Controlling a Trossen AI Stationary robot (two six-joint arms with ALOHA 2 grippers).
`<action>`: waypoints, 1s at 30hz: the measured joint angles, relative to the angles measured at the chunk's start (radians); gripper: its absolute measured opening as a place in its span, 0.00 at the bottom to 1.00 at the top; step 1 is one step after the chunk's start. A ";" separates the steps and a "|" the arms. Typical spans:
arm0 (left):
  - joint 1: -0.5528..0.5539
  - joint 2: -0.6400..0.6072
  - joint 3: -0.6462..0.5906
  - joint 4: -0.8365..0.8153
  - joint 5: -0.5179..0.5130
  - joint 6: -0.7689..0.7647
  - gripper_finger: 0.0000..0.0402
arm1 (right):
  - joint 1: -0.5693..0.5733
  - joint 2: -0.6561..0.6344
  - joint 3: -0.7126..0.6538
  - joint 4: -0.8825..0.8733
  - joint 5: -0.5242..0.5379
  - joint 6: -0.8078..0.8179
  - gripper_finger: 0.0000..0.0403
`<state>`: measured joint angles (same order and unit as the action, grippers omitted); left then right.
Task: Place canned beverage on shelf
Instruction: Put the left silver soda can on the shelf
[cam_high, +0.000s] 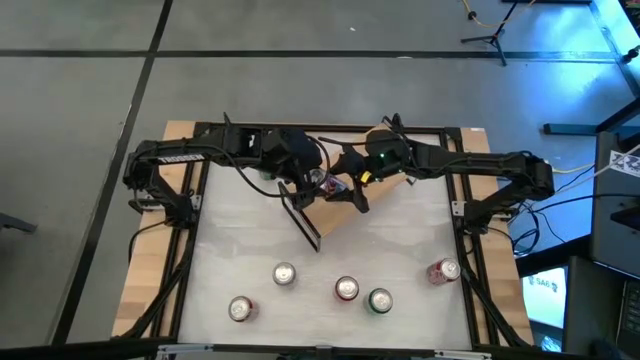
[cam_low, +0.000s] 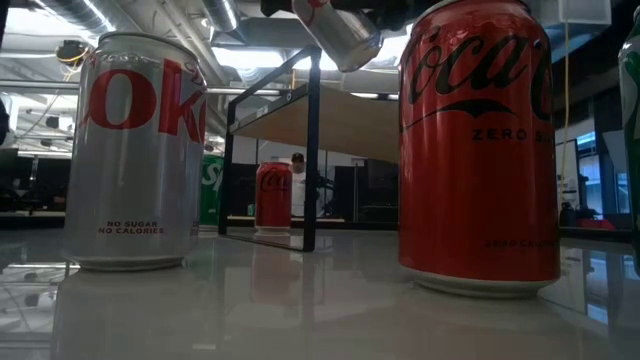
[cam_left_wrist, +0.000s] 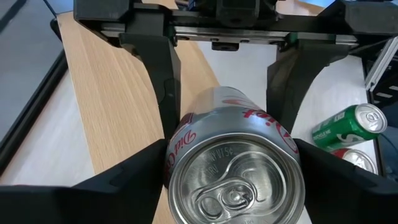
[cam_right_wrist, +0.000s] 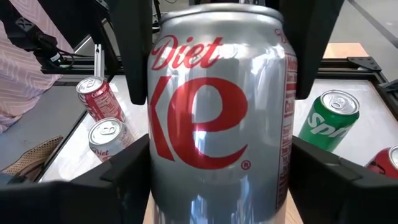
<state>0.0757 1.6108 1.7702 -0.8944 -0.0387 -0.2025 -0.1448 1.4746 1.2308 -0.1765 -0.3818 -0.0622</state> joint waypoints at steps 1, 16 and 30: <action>0.000 0.000 0.000 -0.001 0.000 0.002 0.74 | 0.000 0.000 0.000 -0.001 0.003 0.000 0.73; 0.001 -0.002 0.000 -0.007 -0.002 0.006 0.82 | 0.001 0.003 -0.002 -0.015 0.005 0.005 0.72; 0.001 -0.046 0.002 -0.003 -0.019 0.030 0.82 | -0.041 -0.031 -0.002 -0.029 0.000 0.004 0.73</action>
<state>0.0769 1.5651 1.7718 -0.8969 -0.0578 -0.1722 -0.1863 1.4434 1.2285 -0.2058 -0.3818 -0.0582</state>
